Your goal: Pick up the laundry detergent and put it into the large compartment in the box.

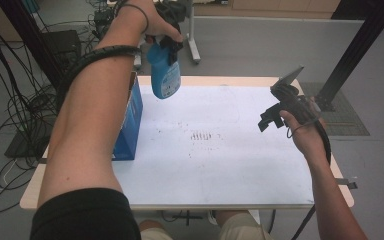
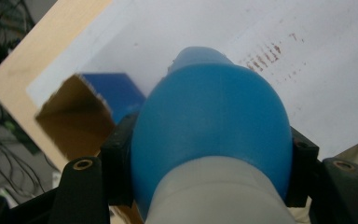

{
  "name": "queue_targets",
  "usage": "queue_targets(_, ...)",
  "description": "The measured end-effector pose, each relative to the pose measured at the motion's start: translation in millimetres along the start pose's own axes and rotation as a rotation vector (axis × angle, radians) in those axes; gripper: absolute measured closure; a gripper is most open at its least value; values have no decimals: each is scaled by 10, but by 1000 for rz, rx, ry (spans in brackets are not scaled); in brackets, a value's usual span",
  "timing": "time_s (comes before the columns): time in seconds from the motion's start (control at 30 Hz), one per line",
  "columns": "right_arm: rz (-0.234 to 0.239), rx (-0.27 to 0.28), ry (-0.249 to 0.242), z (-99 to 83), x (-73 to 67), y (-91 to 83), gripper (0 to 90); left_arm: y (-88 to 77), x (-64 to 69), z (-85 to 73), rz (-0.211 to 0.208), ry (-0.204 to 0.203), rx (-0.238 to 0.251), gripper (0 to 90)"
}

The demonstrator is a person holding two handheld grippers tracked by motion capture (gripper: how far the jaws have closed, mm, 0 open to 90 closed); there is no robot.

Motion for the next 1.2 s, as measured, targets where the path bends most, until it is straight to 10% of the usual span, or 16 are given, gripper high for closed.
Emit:
queue_targets(0.37, 1, 24, 2, -75, 49, -124, 80, -683, -242, -383, 40, -360, 60, 378)
queue_targets(0.57, 3, 32, -9, -75, 31, -160, 80, -960, -359, -664, 59, -485, 104, 378)
queue_targets(0.9, 5, 37, -21, -57, -32, -178, 80, -1104, -517, -971, 65, -591, 132, 377)
queue_targets(1.2, 6, 35, -24, -53, -34, -170, 80, -963, -619, -1026, 54, -596, 116, 377)
Point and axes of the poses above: each handheld gripper's, and its own axes: y roughly forward along the jaws, z roughly out of its top, x roughly to its right, the point moved 1 cm from there along y, roughly forward along the jaws, and after that the axes turned 10 degrees about -z, right-handed, at the moved point
